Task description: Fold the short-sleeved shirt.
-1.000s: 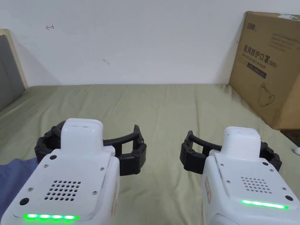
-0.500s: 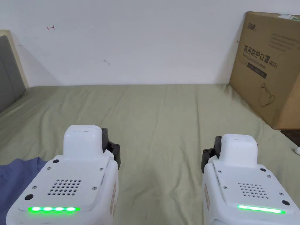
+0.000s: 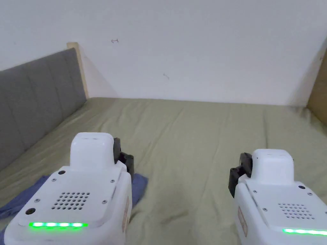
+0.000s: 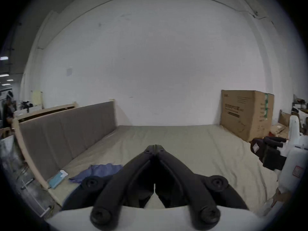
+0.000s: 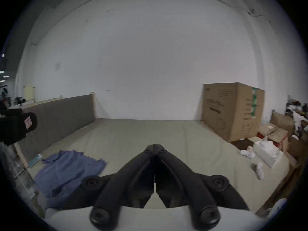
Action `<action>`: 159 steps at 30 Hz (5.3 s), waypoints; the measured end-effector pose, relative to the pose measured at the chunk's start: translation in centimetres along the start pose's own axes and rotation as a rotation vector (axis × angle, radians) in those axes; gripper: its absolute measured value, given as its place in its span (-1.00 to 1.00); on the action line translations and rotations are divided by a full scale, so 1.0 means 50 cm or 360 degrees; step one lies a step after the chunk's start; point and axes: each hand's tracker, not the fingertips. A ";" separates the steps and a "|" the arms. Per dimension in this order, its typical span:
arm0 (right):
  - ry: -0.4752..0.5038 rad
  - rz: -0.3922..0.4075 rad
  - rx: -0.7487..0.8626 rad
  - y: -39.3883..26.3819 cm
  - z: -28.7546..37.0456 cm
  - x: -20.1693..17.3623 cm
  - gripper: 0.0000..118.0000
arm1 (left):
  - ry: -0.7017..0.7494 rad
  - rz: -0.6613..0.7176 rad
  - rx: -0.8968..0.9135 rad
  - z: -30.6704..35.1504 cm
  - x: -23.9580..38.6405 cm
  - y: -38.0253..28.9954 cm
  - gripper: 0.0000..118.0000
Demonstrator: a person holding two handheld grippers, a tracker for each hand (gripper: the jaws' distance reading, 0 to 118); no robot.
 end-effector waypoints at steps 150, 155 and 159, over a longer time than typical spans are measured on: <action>0.0056 -0.0012 -0.1192 -0.207 -0.552 0.454 0.41 | -0.0521 -0.0122 -0.1421 -0.606 0.278 -0.283 -0.90; -0.0008 -0.0170 -0.1381 -0.276 -0.667 0.502 0.40 | -0.0534 -0.0163 -0.1429 -0.597 0.272 -0.283 -0.90; -0.0008 -0.0024 -0.1371 -0.282 -0.653 0.479 0.21 | -0.0548 -0.0156 -0.1432 -0.601 0.267 -0.283 -0.90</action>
